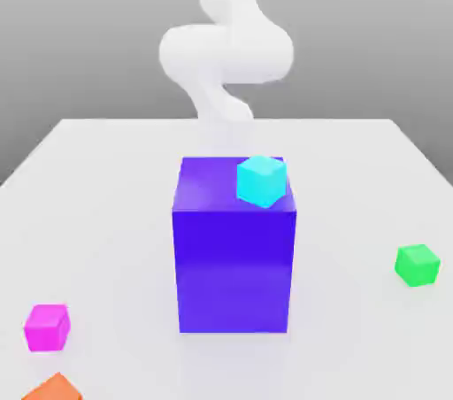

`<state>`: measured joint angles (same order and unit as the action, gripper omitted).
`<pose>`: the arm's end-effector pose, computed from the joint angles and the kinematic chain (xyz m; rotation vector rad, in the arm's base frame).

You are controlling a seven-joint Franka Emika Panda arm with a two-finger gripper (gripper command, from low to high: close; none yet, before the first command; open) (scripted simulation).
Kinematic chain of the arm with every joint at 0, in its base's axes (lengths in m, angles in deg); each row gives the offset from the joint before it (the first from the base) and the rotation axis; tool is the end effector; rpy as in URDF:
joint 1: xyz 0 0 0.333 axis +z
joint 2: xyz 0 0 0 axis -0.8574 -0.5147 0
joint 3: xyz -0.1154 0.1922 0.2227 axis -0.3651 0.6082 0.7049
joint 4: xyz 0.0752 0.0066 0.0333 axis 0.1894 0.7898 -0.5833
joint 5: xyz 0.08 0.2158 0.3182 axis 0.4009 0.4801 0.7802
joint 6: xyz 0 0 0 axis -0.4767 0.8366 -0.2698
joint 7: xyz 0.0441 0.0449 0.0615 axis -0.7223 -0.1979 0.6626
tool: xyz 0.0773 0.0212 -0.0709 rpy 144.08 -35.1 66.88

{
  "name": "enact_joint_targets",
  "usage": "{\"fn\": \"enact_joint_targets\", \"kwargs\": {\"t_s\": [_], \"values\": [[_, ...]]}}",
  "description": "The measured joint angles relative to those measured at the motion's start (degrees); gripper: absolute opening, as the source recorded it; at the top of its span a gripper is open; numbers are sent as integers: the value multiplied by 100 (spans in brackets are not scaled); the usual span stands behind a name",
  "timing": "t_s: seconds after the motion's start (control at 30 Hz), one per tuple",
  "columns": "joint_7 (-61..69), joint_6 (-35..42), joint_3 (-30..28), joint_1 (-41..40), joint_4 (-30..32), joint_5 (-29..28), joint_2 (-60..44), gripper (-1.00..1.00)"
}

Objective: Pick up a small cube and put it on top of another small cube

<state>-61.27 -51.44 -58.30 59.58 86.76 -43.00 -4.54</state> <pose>0.3800 -0.0228 0.6737 -2.4910 1.0343 -0.9457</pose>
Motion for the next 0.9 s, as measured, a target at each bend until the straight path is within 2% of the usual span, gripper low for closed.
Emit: {"fn": "enact_joint_targets", "kwargs": {"t_s": [0.27,0.53,0.67,0.9], "values": [[1208,-679,-987,112,300,275,-1668,0],[2607,-1328,-1819,50,589,849,-3340,0],[3357,-1641,-2000,-287,729,1206,-4197,0],[4423,-2262,-1966,-915,932,1583,-5638,0]]}}
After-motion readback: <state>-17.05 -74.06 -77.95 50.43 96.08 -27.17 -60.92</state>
